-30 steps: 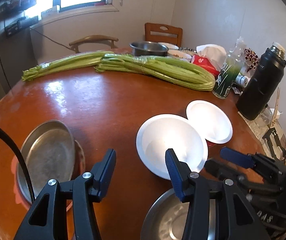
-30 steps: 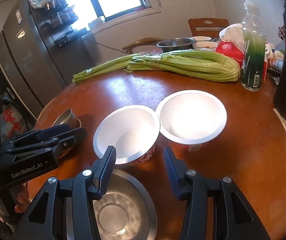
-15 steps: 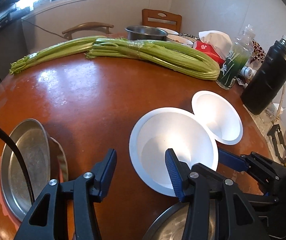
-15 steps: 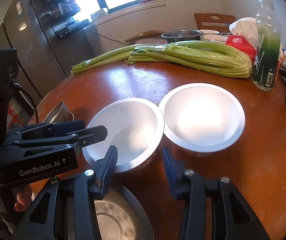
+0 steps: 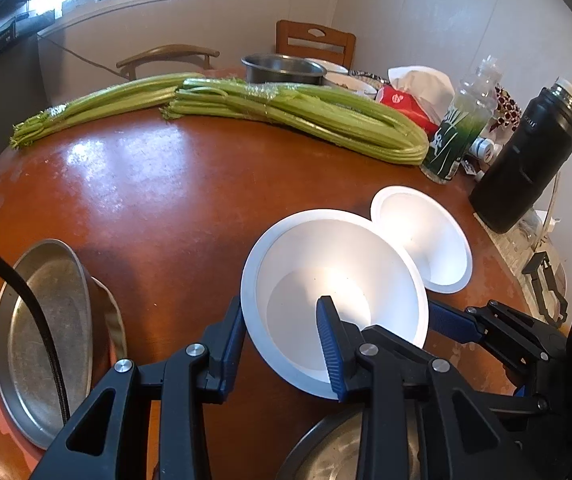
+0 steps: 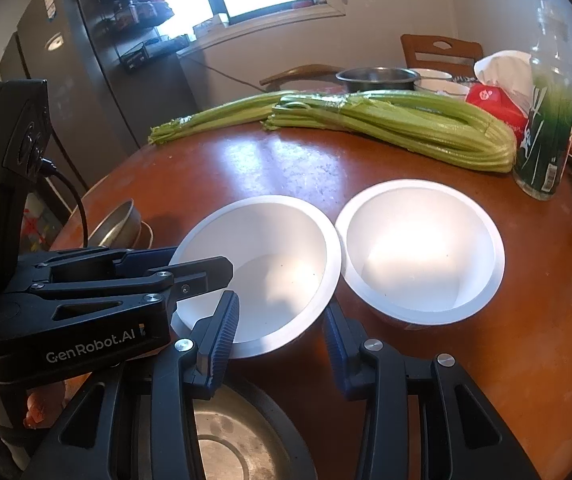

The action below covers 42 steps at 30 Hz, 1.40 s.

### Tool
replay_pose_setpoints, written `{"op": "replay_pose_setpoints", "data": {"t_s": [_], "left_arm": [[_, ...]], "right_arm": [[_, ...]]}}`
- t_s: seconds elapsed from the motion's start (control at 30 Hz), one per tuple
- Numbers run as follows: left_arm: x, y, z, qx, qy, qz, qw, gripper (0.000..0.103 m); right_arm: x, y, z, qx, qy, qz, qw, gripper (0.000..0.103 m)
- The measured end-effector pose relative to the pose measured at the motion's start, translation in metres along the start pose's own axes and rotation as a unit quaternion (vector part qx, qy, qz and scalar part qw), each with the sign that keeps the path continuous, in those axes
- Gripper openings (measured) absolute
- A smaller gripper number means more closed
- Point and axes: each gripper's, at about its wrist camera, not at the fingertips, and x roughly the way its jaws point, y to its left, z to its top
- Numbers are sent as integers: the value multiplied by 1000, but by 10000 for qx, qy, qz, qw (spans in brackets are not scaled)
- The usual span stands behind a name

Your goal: Organize plates and bowls

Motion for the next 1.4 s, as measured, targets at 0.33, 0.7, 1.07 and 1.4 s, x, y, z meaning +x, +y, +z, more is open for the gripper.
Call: {"op": "replay_pose_setpoints", "data": {"t_s": [0.33,0.7,1.07,1.4], "left_arm": [[-35,-2,0,19,-315,15,9995,36],[-78,-9,-13,71,-636,54,9979,36],[-114,-21,-31,167,-883,93,9959,36],[-130,-32,-47,226,-945,103,9952,36]], "right_arm": [[-27,18,7,-165,-272,4,9995,43],[-64,40,0,-299,-555,27,9980,43],[-101,56,-15,-372,-811,57,9960,44],[-120,61,-28,-410,-894,50,9951,44]]}}
